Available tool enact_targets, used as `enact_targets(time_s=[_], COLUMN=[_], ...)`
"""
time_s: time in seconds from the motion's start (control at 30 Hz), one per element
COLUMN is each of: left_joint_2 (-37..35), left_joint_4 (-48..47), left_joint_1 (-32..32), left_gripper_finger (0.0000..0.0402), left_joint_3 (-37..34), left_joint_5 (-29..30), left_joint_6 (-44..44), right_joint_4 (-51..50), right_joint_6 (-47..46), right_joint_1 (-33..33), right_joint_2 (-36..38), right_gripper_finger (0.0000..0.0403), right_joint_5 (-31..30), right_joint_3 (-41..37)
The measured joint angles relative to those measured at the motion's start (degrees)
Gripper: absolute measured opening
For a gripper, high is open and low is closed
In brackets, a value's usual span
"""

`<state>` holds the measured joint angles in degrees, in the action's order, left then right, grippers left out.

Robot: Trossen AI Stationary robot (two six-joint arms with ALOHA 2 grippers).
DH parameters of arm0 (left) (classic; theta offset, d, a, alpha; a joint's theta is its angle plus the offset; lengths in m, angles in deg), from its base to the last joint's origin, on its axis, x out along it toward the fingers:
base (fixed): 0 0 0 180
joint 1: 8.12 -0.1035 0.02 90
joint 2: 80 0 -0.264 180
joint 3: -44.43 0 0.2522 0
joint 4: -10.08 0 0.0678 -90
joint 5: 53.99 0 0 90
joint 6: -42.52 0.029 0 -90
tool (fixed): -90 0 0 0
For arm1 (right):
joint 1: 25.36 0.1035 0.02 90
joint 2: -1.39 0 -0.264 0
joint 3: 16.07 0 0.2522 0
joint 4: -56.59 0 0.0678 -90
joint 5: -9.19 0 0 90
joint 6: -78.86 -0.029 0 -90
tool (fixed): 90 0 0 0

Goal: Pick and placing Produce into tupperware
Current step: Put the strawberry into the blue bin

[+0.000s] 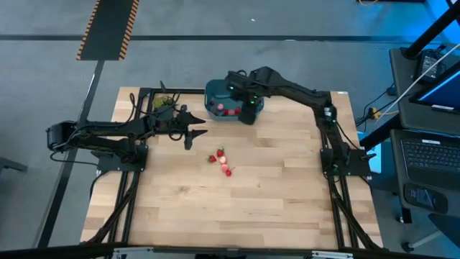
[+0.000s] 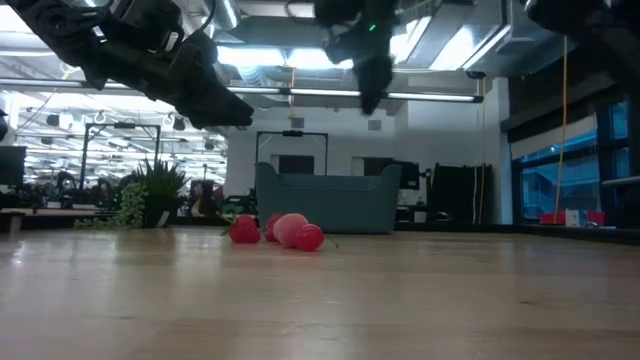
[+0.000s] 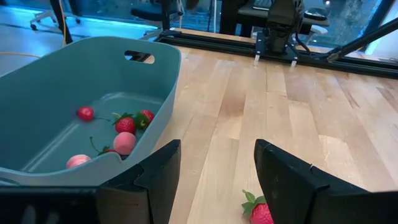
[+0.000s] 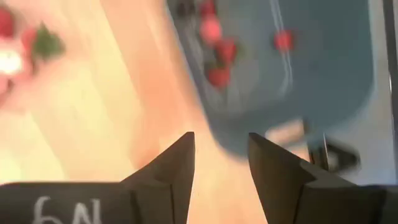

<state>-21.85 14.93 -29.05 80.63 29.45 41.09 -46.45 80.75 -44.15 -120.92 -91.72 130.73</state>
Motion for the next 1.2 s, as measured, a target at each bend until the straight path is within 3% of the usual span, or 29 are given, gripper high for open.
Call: enact_targets(time_s=[0.2, 0.47, 0.63, 0.9, 1.2], left_joint_2=[-0.01, 0.00, 0.01, 0.00, 0.01], left_joint_4=[0.17, 0.13, 0.13, 0.11, 0.09], left_joint_1=[0.02, -0.02, -0.02, -0.04, -0.04], left_gripper_finger=[0.0198, 0.0198, 0.0198, 0.0198, 0.0198], left_joint_3=[0.00, 0.02, 0.02, 0.02, 0.02], left_joint_5=[0.03, 0.10, 0.14, 0.12, 0.14], left_joint_6=[-0.09, -0.09, -0.09, -0.09, -0.07], right_joint_4=[0.68, 17.82, 26.07, 39.06, 51.91], right_joint_6=[-1.94, -6.03, -9.90, -19.54, -19.35], right_joint_1=[2.92, 8.14, 11.26, 14.02, 14.04], right_joint_2=[11.81, 33.12, 41.95, 45.60, 45.32], right_gripper_finger=[0.0149, 0.0149, 0.0149, 0.0149, 0.0150], right_joint_5=[-0.21, -0.12, 0.17, 0.48, 0.50], right_joint_3=[-11.17, -43.80, -58.72, -72.00, -79.20])
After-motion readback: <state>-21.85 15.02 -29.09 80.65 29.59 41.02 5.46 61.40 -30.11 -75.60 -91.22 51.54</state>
